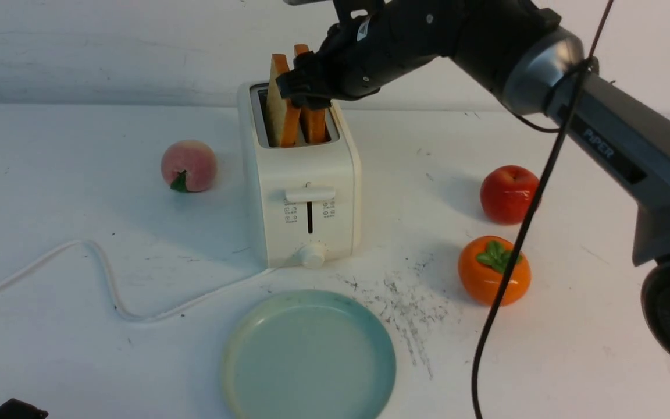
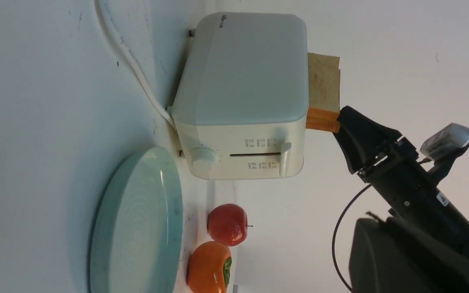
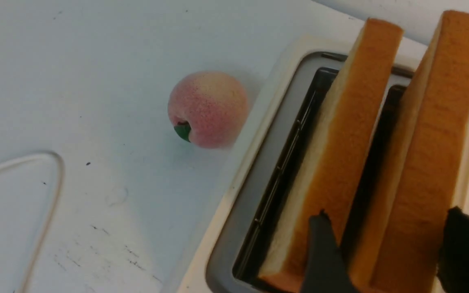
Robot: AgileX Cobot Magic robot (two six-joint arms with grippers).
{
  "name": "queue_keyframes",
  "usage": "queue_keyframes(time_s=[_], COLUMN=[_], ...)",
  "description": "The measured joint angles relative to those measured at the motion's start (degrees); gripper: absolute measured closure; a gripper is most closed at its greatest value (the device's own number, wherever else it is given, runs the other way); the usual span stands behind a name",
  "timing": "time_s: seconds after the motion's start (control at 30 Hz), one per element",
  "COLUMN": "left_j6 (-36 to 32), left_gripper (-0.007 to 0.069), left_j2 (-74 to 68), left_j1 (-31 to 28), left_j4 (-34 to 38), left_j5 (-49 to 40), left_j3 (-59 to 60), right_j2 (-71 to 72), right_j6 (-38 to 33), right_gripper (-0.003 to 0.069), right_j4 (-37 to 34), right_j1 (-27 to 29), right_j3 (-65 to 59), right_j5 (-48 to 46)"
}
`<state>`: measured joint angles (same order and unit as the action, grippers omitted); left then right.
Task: Take toasted bread from bread machine on white table place on plate.
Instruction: 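Grasp the toast slice in the toaster and pull it up out of the slot with the right gripper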
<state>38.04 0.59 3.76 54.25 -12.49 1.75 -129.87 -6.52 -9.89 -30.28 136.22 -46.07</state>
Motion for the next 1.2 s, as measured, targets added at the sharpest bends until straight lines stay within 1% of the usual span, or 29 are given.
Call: queue_keyframes(time_s=[0.3, 0.47, 0.67, 0.7, 0.73, 0.77, 0.8, 0.83, 0.87, 0.9, 0.93, 0.97, 1.2], left_j6=[0.0, 0.0, 0.0, 0.0, 0.0, 0.0, 0.0, 0.0, 0.0, 0.0, 0.0, 0.0, 0.0], left_gripper=[0.0622, 0.0621, 0.062, 0.0615, 0.0615, 0.0613, 0.0612, 0.061, 0.0609, 0.0608, 0.0608, 0.0608, 0.0605], left_j2=[0.0, 0.0, 0.0, 0.0, 0.0, 0.0, 0.0, 0.0, 0.0, 0.0, 0.0, 0.0, 0.0], left_j1=[0.0, 0.0, 0.0, 0.0, 0.0, 0.0, 0.0, 0.0, 0.0, 0.0, 0.0, 0.0, 0.0], left_j4=[0.0, 0.0, 0.0, 0.0, 0.0, 0.0, 0.0, 0.0, 0.0, 0.0, 0.0, 0.0, 0.0], left_j5=[-1.84, -2.02, -2.11, -2.11, -2.11, -2.15, -2.15, -2.15, -2.15, -2.15, -2.15, -2.15, -2.15], left_j3=[0.0, 0.0, 0.0, 0.0, 0.0, 0.0, 0.0, 0.0, 0.0, 0.0, 0.0, 0.0, 0.0], right_j2=[-0.67, -0.78, -1.02, -1.14, -1.14, -1.48, -1.52, -1.63, -1.71, -1.71, -1.71, -1.71, -1.23], right_j6=[0.0, 0.0, 0.0, 0.0, 0.0, 0.0, 0.0, 0.0, 0.0, 0.0, 0.0, 0.0, 0.0], right_gripper=[0.0283, 0.0309, 0.0362, 0.0391, 0.0395, 0.0435, 0.0435, 0.0461, 0.0507, 0.0534, 0.0539, 0.056, 0.0561], right_j4=[1.67, 2.37, 2.69, 2.69, 2.75, 2.92, 2.98, 3.0, 3.06, 3.06, 3.06, 3.06, 3.1], right_j1=[0.0, 0.0, 0.0, 0.0, 0.0, 0.0, 0.0, 0.0, 0.0, 0.0, 0.0, 0.0, 0.02], right_j3=[0.14, 0.14, 0.14, 0.14, 0.14, 0.14, 0.14, 0.14, 0.14, 0.14, 0.14, 0.14, 0.14], right_j5=[0.81, 0.9, 1.08, 1.23, 1.23, 1.23, 1.23, 1.3, 1.3, 1.3, 1.3, 1.25, 0.98])
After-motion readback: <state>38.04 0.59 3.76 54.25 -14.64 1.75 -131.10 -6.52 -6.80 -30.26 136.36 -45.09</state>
